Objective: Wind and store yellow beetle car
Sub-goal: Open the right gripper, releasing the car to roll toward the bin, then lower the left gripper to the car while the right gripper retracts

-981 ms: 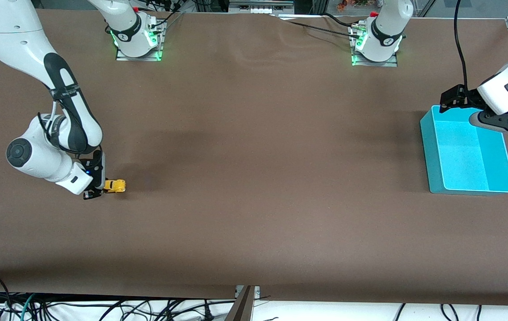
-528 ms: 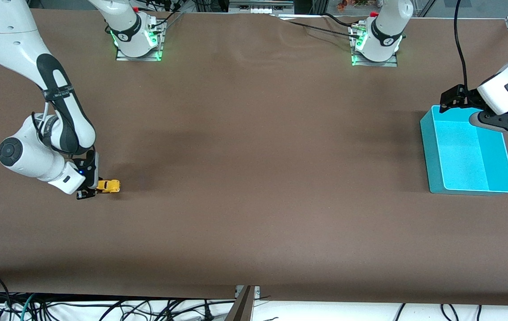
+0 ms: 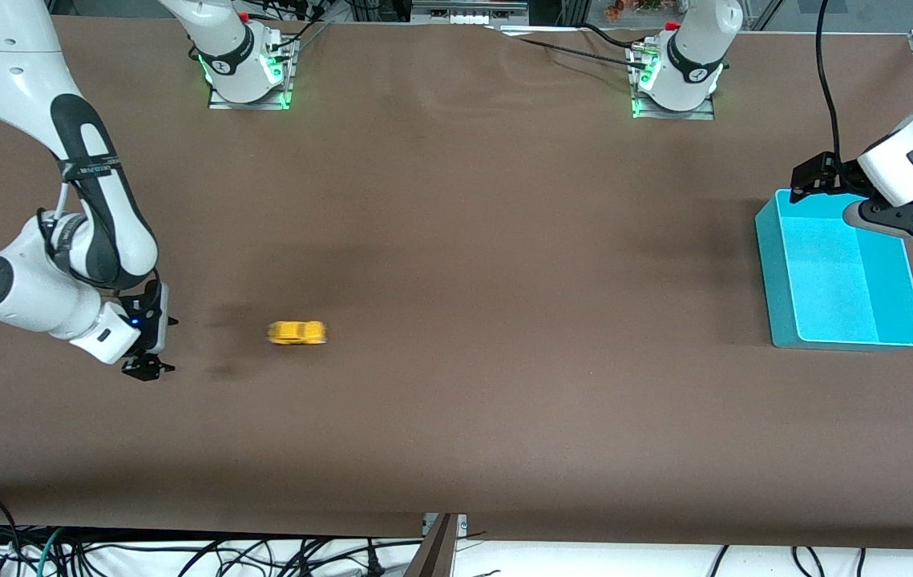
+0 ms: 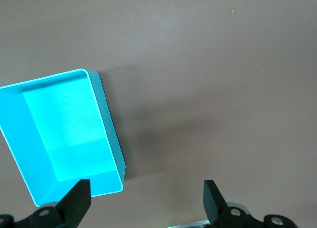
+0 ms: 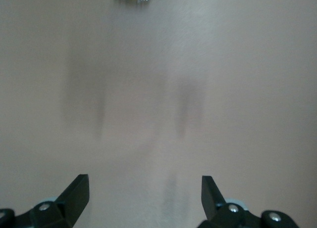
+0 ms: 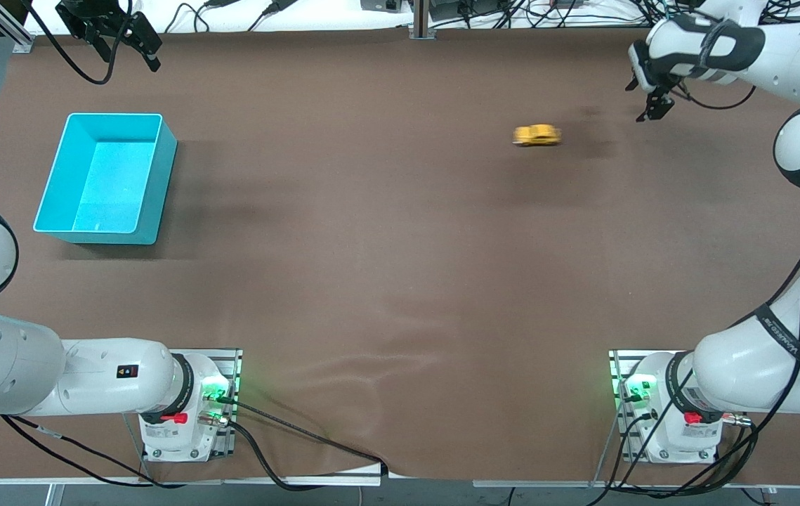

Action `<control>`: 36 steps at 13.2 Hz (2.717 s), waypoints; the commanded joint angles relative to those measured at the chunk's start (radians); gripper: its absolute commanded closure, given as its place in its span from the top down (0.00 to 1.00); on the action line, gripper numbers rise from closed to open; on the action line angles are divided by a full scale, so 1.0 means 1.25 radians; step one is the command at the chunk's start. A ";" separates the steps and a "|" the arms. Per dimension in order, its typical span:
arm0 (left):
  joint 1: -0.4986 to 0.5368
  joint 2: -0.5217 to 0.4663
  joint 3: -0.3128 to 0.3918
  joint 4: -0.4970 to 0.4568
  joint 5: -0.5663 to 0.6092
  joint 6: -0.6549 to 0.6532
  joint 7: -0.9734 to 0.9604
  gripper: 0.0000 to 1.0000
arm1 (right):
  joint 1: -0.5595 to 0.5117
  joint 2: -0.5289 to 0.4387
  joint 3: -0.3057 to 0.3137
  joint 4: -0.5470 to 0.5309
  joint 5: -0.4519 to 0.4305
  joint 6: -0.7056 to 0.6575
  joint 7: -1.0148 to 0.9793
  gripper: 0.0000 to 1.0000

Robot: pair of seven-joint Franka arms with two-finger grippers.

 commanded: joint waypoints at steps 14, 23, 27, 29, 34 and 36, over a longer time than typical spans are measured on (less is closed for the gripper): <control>0.000 0.002 0.001 -0.008 0.011 0.009 0.009 1.00 | 0.008 -0.130 0.011 0.110 0.007 -0.260 0.757 1.00; 0.013 0.033 0.001 -0.116 0.011 0.184 0.047 1.00 | 0.009 -0.195 0.014 0.201 -0.003 -0.440 1.114 1.00; 0.018 0.066 0.001 -0.188 0.010 0.330 0.048 1.00 | 0.007 -0.195 0.004 0.307 -0.006 -0.537 1.119 1.00; 0.029 0.085 0.001 -0.238 0.010 0.429 0.078 1.00 | 0.002 -0.195 0.000 0.336 -0.026 -0.552 1.122 1.00; 0.030 0.176 0.001 -0.314 0.018 0.607 0.137 1.00 | 0.006 -0.240 0.004 0.352 -0.134 -0.524 1.123 1.00; 0.032 0.201 0.002 -0.314 0.020 0.625 0.258 1.00 | 0.008 -0.253 0.005 0.344 -0.145 -0.529 1.145 1.00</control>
